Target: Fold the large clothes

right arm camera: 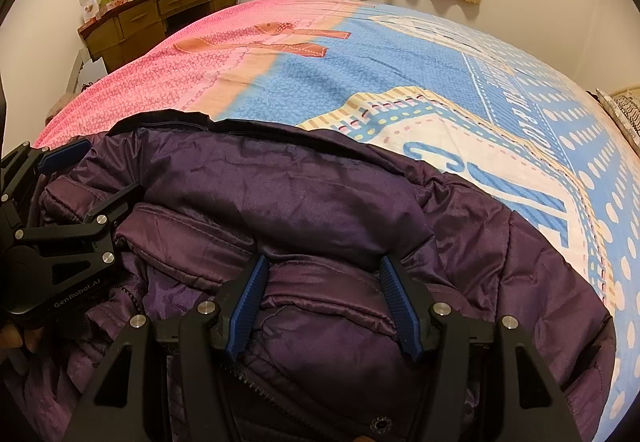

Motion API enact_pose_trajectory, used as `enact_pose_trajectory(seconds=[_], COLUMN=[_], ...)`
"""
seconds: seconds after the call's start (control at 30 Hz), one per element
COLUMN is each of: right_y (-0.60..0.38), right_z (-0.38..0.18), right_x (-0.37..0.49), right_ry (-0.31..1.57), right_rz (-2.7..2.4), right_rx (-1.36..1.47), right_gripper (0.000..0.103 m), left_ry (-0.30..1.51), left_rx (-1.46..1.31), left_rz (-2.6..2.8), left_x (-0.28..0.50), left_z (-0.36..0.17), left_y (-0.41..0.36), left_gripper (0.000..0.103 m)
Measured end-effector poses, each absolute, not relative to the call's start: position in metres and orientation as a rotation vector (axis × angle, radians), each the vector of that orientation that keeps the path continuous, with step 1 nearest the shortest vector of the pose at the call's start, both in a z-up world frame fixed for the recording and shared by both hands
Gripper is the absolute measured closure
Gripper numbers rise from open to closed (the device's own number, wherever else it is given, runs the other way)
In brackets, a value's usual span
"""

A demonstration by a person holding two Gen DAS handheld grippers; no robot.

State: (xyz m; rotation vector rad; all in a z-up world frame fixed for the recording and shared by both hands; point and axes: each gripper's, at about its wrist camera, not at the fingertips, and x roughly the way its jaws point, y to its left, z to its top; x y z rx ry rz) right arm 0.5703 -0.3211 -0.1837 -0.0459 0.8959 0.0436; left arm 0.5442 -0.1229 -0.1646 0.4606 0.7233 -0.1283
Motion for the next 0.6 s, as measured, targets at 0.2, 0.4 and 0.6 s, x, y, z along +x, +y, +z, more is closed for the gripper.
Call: enact_pose_trajectory(seconds=[0.2, 0.4, 0.6], right_y=[-0.317, -0.333, -0.389], right_z=[-0.184, -0.153, -0.088], right_x=[0.572, 0.562, 0.451], right_ry=[0.907, 0.943, 0.886], right_rz=[0.032, 0.094, 0.172], right_rx=[-0.073, -0.044, 0.099], right_gripper=[0.043, 0.043, 0.034], left_ry=[0.713, 0.745, 0.672], left_rx=[0.485, 0.507, 0.283], left_rz=[-0.111, -0.107, -0.235], left_x=[0.543, 0.543, 0.461], left_z=[-0.165, -0.150, -0.076], left_y=[-0.125, -0.124, -0.063], left_gripper=[0.023, 0.024, 0.010])
